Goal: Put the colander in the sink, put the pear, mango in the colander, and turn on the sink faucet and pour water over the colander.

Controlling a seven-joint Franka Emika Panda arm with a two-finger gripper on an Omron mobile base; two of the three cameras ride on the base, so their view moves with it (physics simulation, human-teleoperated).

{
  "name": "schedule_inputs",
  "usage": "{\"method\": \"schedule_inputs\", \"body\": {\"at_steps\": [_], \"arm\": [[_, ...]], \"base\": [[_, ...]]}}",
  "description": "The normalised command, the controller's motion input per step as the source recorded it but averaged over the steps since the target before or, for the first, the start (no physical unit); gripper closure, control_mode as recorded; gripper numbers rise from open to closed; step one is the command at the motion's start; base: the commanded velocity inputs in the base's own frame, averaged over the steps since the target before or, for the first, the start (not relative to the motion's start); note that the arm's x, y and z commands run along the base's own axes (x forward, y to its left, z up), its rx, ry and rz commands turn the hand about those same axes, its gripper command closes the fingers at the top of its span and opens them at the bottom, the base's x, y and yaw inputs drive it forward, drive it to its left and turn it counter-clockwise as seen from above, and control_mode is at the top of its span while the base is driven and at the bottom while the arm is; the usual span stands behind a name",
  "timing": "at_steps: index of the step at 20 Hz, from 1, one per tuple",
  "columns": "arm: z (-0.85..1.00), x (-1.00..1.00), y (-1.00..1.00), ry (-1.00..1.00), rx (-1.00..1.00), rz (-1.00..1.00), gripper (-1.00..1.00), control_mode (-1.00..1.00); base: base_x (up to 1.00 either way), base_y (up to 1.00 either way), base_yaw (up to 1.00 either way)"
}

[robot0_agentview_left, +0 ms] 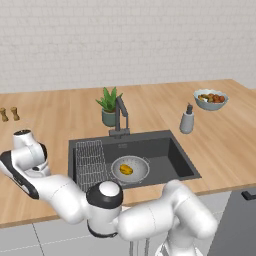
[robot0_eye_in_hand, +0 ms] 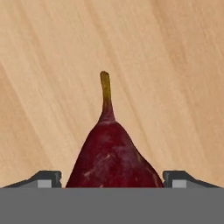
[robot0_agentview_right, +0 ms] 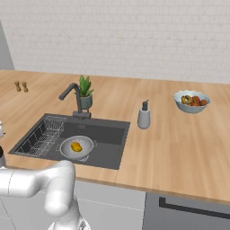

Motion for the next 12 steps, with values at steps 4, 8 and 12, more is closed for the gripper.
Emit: {"method": "schedule_inputs", "body": {"at_steps": [4,8,12], "arm": [[-0.1,0.01,-0.11,0.0,-0.06,0.0,1.0,-1.0],[-0.07,0.0,-0.46,-0.01,-0.11,0.0,1.0,-1.0],[0.0,0.0,-0.6,-0.03,-0.07,0.0,1.0,-1.0]], "base": [[0.0,0.0,0.0],[0.0,0.0,0.0],[0.0,0.0,0.0]]}}
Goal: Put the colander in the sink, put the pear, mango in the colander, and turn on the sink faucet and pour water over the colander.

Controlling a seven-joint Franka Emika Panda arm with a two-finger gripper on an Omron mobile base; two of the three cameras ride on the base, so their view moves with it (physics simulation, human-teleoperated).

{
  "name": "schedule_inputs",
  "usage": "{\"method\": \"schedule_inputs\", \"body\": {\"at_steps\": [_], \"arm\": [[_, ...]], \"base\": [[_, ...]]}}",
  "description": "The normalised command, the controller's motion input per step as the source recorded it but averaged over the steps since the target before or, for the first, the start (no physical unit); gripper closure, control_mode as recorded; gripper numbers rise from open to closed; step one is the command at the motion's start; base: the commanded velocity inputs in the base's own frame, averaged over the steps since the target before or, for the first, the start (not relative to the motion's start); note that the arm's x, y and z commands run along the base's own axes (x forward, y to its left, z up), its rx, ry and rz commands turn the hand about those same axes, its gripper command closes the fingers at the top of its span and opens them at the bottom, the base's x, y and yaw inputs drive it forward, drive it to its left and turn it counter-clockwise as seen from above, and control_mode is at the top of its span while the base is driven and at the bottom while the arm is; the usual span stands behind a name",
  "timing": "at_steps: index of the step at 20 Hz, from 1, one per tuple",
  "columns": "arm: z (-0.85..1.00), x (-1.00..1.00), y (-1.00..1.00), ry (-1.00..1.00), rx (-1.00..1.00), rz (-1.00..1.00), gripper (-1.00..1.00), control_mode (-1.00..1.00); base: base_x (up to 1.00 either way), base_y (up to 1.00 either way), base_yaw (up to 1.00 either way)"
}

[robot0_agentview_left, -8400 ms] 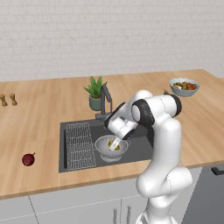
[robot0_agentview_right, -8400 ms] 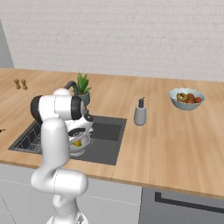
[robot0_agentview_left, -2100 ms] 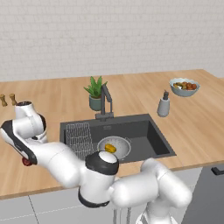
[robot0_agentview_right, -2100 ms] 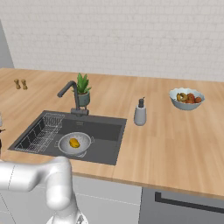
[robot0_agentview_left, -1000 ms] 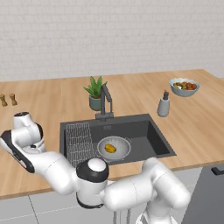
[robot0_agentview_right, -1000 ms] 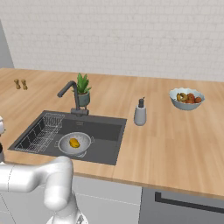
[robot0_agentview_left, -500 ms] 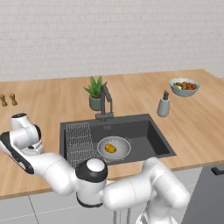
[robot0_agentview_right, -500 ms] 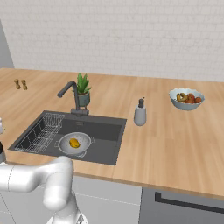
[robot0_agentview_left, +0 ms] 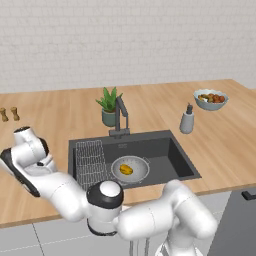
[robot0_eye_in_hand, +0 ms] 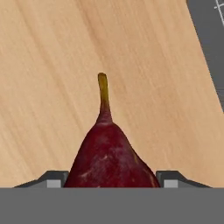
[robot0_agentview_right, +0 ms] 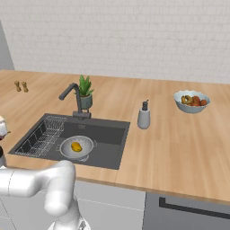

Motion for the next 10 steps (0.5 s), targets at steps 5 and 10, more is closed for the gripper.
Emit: {"method": "schedule_inputs", "body": {"at_steps": [5,10], "arm": [[0.1,0.0,-0.76,-0.07,0.0,0.0,1.0,-1.0],[0.2,-0.08,-0.8,-0.07,0.0,0.0,1.0,-1.0]], "base": [[0.0,0.0,0.0],[0.0,0.0,0.0]]}}
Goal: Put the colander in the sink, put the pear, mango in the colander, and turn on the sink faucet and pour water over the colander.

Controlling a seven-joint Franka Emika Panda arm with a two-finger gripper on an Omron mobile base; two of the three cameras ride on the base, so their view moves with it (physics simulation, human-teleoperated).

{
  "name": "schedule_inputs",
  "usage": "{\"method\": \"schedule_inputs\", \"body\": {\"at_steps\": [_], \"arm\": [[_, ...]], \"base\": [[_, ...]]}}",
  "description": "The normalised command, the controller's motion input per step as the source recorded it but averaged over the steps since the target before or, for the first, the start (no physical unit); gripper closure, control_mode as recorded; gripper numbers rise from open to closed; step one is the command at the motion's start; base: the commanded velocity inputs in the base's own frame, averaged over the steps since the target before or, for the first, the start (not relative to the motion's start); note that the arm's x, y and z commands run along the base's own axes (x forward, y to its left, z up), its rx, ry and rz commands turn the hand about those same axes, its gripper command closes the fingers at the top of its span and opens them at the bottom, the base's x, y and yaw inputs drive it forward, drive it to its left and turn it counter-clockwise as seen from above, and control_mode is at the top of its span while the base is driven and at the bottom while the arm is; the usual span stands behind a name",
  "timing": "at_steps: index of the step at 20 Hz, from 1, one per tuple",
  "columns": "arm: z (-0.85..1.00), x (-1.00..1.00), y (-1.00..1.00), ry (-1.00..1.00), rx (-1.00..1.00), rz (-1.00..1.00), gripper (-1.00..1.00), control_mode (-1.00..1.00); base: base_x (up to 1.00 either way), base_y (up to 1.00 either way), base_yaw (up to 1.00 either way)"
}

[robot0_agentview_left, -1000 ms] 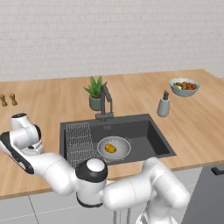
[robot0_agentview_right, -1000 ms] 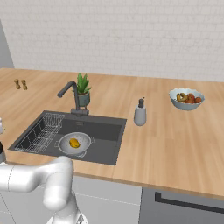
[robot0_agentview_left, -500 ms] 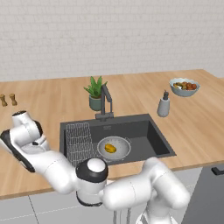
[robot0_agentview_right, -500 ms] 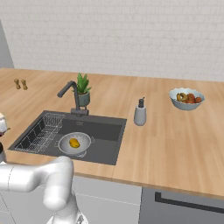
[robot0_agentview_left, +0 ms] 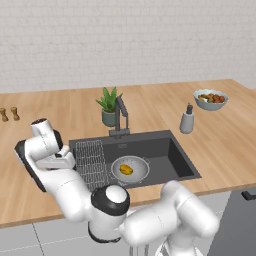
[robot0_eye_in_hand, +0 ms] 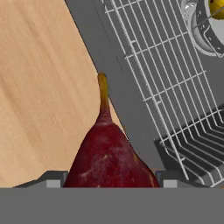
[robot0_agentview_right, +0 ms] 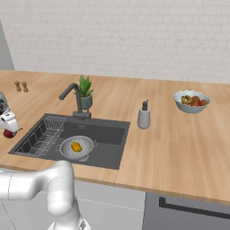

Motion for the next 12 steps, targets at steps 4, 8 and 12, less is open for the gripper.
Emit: {"method": "schedule_inputs", "body": {"at_steps": [4,8,12], "arm": [[0.24,-0.38,-0.82,-0.1,0.0,0.0,1.0,-1.0],[0.31,-0.4,-0.85,-0.01,0.0,0.03,1.0,-1.0],[0.31,-0.34,-0.9,0.0,0.0,0.06,1.0,-1.0]], "base": [[0.0,0.0,0.0],[0.0,0.0,0.0],[0.0,0.0,0.0]]}}
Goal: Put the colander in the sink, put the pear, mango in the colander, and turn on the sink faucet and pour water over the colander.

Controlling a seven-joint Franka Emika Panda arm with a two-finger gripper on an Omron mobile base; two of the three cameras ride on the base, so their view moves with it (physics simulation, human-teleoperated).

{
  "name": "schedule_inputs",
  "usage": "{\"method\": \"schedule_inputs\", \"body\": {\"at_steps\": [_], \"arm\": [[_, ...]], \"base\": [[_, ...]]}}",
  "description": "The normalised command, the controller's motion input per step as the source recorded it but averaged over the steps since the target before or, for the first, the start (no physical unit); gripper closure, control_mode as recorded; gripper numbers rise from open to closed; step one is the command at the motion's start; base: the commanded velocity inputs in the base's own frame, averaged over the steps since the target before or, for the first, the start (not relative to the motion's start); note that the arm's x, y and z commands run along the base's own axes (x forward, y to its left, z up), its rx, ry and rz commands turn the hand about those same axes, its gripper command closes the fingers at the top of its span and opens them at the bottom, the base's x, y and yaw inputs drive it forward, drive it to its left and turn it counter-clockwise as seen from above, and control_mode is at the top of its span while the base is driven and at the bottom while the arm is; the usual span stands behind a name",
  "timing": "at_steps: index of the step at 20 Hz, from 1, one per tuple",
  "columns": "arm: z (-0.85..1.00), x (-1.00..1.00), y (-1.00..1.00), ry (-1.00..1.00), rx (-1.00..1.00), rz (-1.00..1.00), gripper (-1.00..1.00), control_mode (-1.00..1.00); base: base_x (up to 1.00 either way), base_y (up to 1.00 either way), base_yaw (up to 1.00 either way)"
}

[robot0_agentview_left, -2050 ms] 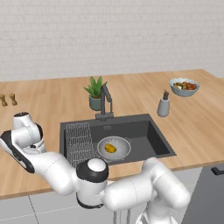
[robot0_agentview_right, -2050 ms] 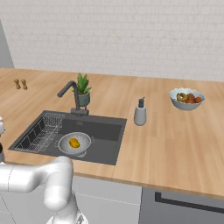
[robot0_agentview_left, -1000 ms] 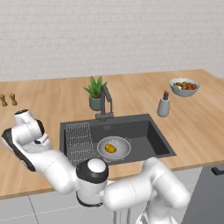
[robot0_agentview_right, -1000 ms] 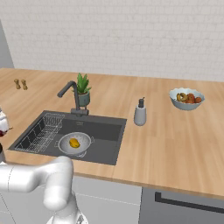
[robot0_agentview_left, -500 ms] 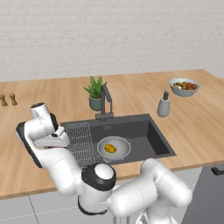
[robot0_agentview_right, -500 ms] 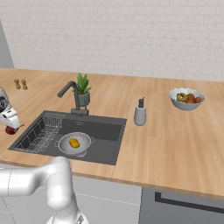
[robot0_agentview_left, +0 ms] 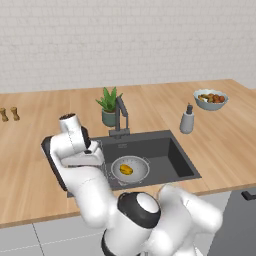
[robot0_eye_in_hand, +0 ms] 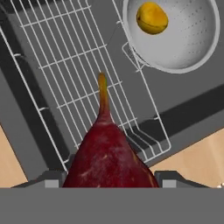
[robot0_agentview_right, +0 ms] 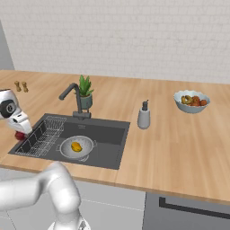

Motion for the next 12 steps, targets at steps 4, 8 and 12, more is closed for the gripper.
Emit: {"method": "schedule_inputs", "body": {"at_steps": [4,8,12], "arm": [[0.28,-0.29,-0.94,0.0,0.0,0.08,1.0,-1.0],[0.21,-0.23,-0.99,0.0,0.0,0.12,1.0,-1.0],[0.14,-0.14,-0.98,-0.01,0.0,0.17,1.0,-1.0]], "base": [[0.0,0.0,0.0],[0.0,0.0,0.0],[0.0,0.0,0.0]]}}
